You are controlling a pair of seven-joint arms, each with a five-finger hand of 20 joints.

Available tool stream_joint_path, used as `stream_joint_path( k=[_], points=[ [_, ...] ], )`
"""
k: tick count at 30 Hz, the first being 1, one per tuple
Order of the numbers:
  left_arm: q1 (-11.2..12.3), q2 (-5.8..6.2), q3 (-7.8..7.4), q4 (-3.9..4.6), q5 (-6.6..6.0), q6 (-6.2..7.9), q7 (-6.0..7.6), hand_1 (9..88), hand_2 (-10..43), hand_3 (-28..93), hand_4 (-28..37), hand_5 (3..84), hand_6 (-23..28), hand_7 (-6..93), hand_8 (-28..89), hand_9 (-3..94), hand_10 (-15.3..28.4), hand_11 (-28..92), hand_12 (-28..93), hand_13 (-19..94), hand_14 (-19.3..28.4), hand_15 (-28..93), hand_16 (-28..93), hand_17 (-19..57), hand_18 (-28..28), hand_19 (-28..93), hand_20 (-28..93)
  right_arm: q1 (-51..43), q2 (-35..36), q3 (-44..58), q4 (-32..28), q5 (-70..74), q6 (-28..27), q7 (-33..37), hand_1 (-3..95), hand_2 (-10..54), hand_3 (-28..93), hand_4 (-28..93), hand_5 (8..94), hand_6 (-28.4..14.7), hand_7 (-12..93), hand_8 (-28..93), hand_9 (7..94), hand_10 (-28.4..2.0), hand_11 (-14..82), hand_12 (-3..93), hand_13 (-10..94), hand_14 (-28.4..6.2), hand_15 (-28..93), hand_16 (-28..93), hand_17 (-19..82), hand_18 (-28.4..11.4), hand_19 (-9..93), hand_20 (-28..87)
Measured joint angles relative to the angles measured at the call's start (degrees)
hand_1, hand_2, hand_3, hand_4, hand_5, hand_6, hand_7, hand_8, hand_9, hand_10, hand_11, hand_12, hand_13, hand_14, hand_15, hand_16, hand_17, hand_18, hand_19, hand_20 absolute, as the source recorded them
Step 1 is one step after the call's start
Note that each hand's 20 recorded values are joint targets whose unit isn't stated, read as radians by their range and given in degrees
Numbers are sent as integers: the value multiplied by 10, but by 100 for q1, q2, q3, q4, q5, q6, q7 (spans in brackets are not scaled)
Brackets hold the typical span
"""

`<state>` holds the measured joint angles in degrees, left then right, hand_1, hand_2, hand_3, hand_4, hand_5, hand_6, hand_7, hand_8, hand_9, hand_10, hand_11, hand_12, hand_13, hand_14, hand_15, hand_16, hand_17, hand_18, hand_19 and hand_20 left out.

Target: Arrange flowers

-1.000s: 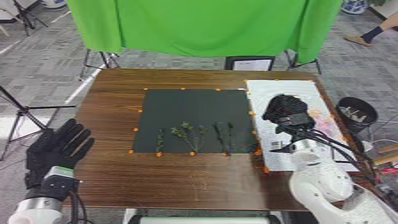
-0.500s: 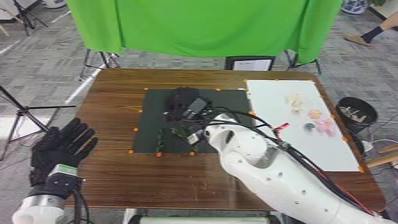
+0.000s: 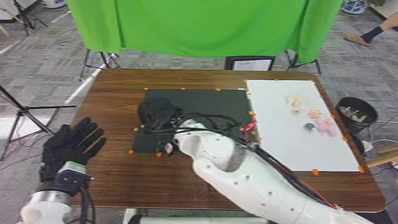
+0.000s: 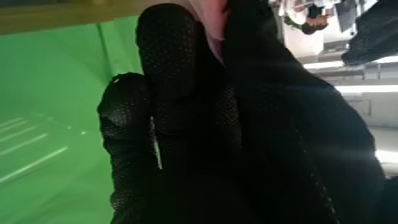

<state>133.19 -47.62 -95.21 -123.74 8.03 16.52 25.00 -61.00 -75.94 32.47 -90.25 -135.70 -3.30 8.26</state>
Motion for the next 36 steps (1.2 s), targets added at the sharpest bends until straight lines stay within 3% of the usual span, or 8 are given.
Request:
stream_joint_path(
  k=[10,18,22,28,36],
  points=[
    [-180,6,135,-4,81,259,-128,289,171,739,-276,504,100,169,-82,425,164,265,134,303,173,487,-66,-61,178,438,146,21,-137,-328,263,-467,26,202,564,-95,674,-283,654,-1,307,-43,804,-76,85,384,726,-49,441,398,403,-191,847,397],
    [-106,29,111,-39,64,268,-43,308,157,736,-270,506,100,173,-83,424,162,268,133,303,172,489,-68,-60,177,440,144,-5,-135,-378,188,-501,18,325,538,-95,701,-283,625,-1,252,-55,748,-89,116,291,719,-50,440,386,399,-193,845,388],
    [-70,74,161,-59,61,293,25,319,143,733,-262,505,98,178,-85,425,160,272,133,303,170,491,-70,-60,177,441,143,-41,-136,-365,177,-529,-19,328,535,-95,699,-283,612,1,235,-136,709,-100,154,233,717,-47,429,391,399,-194,845,383],
    [-37,22,28,-58,102,290,-124,333,127,729,-252,505,98,182,-86,424,159,274,131,302,168,493,-72,-59,176,443,140,-57,-136,-408,156,-525,-36,525,586,-95,582,-283,601,-1,236,-150,683,-110,181,184,717,-49,425,384,398,-195,844,376],
    [-62,-19,-8,-49,93,278,-151,328,128,724,-249,503,99,181,-89,422,161,274,130,300,169,494,-73,-59,176,444,139,-73,-130,-401,115,-460,-53,721,536,-95,640,-283,566,-15,226,-145,631,-121,164,166,703,-59,432,357,398,-198,843,369]
  ],
)
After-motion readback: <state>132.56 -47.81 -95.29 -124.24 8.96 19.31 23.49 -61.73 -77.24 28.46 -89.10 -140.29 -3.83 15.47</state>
